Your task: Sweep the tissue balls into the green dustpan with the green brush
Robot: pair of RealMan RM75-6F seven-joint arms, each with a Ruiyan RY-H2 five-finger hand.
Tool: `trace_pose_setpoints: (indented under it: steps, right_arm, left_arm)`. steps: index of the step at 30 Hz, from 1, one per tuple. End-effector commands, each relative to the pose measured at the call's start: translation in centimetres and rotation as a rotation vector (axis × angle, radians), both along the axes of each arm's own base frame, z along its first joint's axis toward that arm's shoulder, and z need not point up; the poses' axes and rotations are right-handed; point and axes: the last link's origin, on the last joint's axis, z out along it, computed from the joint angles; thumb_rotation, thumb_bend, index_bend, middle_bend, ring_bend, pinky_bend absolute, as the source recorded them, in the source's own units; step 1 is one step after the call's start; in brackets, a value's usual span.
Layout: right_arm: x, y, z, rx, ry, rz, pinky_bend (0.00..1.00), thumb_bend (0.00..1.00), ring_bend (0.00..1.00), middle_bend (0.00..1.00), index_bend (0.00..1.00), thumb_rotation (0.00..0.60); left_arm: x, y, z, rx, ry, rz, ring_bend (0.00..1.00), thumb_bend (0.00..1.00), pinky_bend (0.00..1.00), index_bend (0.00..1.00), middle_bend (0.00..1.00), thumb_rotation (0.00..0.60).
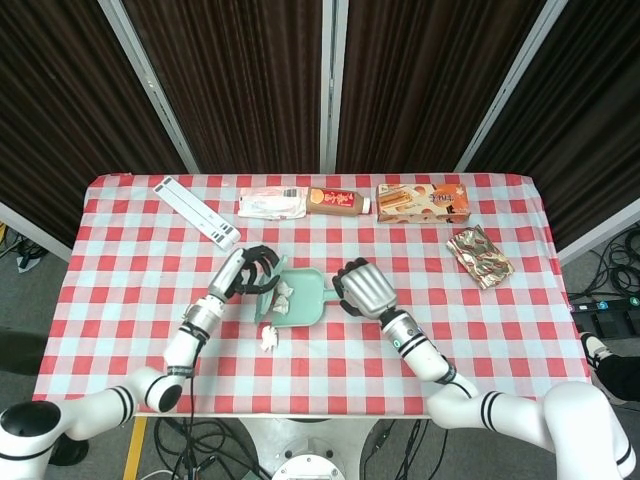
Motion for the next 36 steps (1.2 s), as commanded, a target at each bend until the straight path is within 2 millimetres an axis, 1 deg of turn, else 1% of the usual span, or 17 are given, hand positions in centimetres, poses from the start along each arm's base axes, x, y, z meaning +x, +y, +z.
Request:
trace_pose_setpoints:
  steps: [1, 5, 8, 13, 17, 20, 24, 27, 32, 36]
  right_arm:
    - [-1.0, 0.0, 0.9, 0.003, -0.013, 0.021, 0.3, 0.43, 0.35, 0.63, 0.61, 0.6]
    - [-2.1, 0.4, 1.9, 0.02, -0.021, 0.049, 0.3, 0.43, 0.35, 0.63, 0.62, 0.6]
    - [-3.0, 1.0, 2.4, 0.036, -0.015, 0.067, 0.29, 0.43, 0.35, 0.63, 0.62, 0.6]
    - [-4.2, 1.8, 2.8, 0.073, -0.007, 0.08, 0.29, 0.43, 0.35, 0.63, 0.62, 0.6]
    - [-4.4, 2.3, 3.0, 0.083, -0.007, 0.101, 0.28, 0.43, 0.35, 0.63, 0.62, 0.6]
    - [-4.2, 2.4, 2.9, 0.077, -0.012, 0.115, 0.28, 0.43, 0.35, 0.63, 0.62, 0.6]
    - [-3.7, 2.5, 2.5, 0.065, -0.017, 0.121, 0.28, 0.43, 0.35, 0.63, 0.62, 0.6]
    - [-3.4, 2.6, 2.1, 0.058, -0.024, 0.123, 0.28, 0.43, 0.35, 0.64, 0.62, 0.6]
    - [-3.1, 2.8, 1.8, 0.052, -0.038, 0.118, 0.28, 0.44, 0.35, 0.64, 0.63, 0.6]
    - [-3.1, 2.9, 1.6, 0.05, -0.04, 0.114, 0.28, 0.44, 0.36, 0.64, 0.63, 0.6]
  left_arm:
    - [-0.9, -0.8, 1.3, 0.043, 0.02, 0.001, 0.53, 0.38, 0.8, 0.52, 0.52, 0.6]
    - [-1.1, -2.3, 1.9, 0.054, 0.033, -0.004, 0.53, 0.38, 0.8, 0.52, 0.52, 0.6]
    - [-1.1, -3.6, 1.9, 0.058, 0.054, -0.01, 0.53, 0.38, 0.8, 0.52, 0.52, 0.6]
    - [-0.6, -5.5, 1.1, 0.047, 0.054, -0.007, 0.52, 0.38, 0.8, 0.52, 0.52, 0.6]
    - [0.0, -6.5, 0.4, 0.05, 0.029, 0.01, 0.52, 0.38, 0.8, 0.52, 0.52, 0.6]
    - [0.5, -6.7, -0.4, 0.08, 0.026, 0.018, 0.52, 0.38, 0.8, 0.52, 0.52, 0.6]
    - [0.9, -6.4, -1.7, 0.118, 0.019, 0.047, 0.52, 0.38, 0.8, 0.51, 0.52, 0.6]
    - [0.8, -6.2, -2.8, 0.131, 0.033, 0.068, 0.52, 0.38, 0.8, 0.51, 0.52, 0.6]
    - [0.7, -6.4, -4.0, 0.132, 0.044, 0.096, 0.51, 0.38, 0.8, 0.51, 0.52, 0.6]
    - [1.8, -6.8, -4.6, 0.127, 0.0, 0.101, 0.51, 0.38, 0.8, 0.51, 0.52, 0.6]
